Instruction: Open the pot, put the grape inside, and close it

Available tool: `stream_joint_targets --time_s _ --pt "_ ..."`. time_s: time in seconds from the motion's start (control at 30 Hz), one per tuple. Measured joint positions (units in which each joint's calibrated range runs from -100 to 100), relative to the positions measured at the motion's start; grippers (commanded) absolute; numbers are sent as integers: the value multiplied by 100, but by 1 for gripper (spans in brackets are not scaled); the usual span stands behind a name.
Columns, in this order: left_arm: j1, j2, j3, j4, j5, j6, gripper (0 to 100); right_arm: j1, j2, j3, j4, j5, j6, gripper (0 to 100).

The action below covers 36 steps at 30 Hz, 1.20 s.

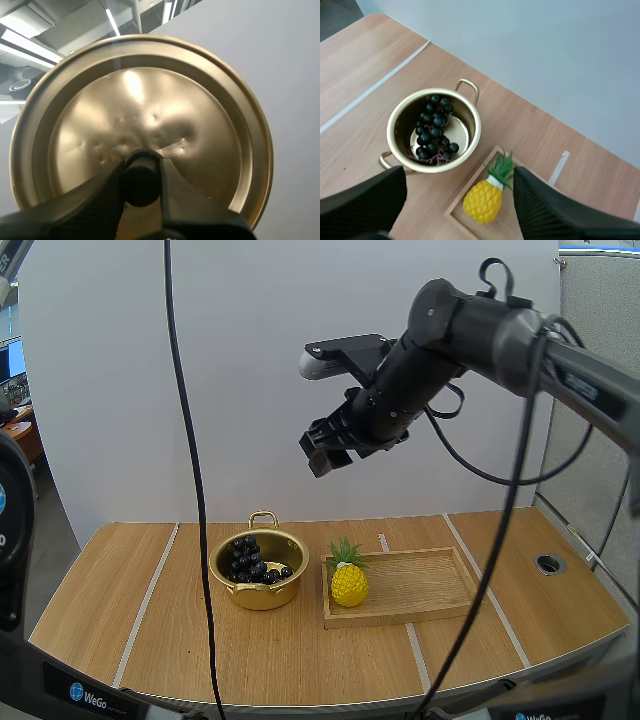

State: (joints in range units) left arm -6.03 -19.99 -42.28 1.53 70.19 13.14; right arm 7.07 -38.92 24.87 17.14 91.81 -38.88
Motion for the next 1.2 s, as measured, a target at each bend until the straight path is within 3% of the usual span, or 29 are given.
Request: stream_joint_targets --time_s 0.43,0.73,0.77,0.93,0.97,1.2 --pt "0 0 0 0 0 0 0 -13 -1475 1208 -654 708 422 100" --pt "0 0 0 0 0 -3 0 -429 -2582 1335 -671 811 520 100" --pt "0 0 0 0 0 -3 0 -448 -2625 1335 -661 811 520 89" --pt "0 0 0 0 0 -3 0 -464 -2821 1335 -649 811 520 4" --pt "0 0 0 0 0 -3 0 -473 -2846 1335 -649 811 520 0" --pt "0 0 0 0 0 -3 0 -473 -2898 1335 -649 811 520 0"
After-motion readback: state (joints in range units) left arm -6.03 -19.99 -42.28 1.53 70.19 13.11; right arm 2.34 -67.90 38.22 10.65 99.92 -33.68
